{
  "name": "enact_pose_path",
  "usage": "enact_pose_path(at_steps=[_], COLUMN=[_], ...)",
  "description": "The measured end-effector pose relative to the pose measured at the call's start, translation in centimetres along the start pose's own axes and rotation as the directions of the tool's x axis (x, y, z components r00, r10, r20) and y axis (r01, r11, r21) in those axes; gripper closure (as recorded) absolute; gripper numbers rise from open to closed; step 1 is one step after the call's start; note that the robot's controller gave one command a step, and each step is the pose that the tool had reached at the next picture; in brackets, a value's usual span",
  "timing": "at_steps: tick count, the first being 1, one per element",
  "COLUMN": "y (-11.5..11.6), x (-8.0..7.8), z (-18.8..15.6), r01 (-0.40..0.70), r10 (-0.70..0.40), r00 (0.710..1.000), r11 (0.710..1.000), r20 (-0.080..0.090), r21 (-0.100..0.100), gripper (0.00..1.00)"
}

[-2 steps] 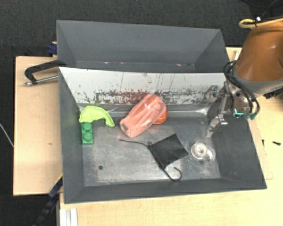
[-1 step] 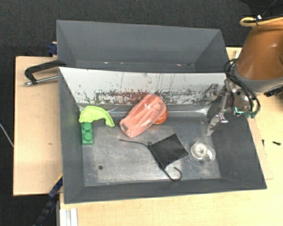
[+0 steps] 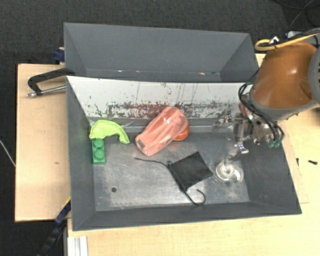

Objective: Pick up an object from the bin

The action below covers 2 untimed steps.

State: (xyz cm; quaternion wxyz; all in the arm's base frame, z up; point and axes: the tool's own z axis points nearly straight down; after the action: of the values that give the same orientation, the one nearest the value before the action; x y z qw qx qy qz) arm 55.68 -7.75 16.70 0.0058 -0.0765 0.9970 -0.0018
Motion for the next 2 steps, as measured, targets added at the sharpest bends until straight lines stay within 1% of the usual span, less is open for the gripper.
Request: enact_pose_path(at_steps=[1,2], y=[1.9,4.2], x=[-0.5,-0.9], z=[5.9,7.7], r01=[0.24,0.28], r10=[-0.24,-0.28], r00=[0.971,0.96], r11=[0.971,0.96], r20=[-0.007,-0.011], r21=[-0.007,-0.009], gripper=[0.0,0.0])
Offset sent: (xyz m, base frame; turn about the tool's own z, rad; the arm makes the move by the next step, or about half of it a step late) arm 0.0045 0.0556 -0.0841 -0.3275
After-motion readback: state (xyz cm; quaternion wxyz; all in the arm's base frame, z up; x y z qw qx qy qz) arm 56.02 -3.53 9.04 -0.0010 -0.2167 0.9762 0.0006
